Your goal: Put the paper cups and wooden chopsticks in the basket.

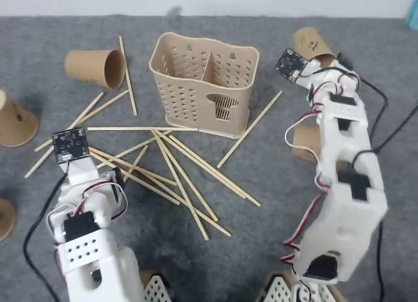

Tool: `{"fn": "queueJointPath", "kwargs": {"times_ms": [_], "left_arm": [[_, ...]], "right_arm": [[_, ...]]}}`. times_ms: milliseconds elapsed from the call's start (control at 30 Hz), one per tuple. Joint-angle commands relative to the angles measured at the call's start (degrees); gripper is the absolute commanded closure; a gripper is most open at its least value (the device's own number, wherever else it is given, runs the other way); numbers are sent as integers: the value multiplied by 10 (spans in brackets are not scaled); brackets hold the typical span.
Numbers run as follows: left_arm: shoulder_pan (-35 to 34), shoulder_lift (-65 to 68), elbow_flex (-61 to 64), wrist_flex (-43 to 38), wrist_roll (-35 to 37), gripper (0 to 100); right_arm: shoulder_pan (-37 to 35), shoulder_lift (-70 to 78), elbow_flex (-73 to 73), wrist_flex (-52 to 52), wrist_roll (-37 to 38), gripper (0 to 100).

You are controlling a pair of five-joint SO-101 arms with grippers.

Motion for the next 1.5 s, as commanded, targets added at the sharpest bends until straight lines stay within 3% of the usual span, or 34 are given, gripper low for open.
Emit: {"fn": "queueJointPath", "kwargs": {"times_ms": [0, 200, 633, 733, 800, 867, 1100, 1467], "left_arm": [[4, -10, -2, -14, 5, 794], [4, -10, -2, -15, 5, 794], [4, -10, -2, -15, 5, 794], [4, -10, -2, -15, 5, 794], [4, -10, -2, -15, 5, 794], [4, -10, -2, -15, 5, 794], [4, -10, -2, -15, 5, 794], [4, -10, -2, -15, 5, 794]], "right_arm": [[-11, 69, -149, -14, 5, 698], [-14, 155, -285, 1, 5, 707], [-53, 240, -396, 12, 6, 752], [-53, 282, -456, 25, 6, 865], [-51, 302, -513, 67, 6, 992], [-48, 315, -573, 125, -7, 967], [-24, 325, -798, 340, -204, 991], [-28, 298, -962, 705, -281, 991]]}}
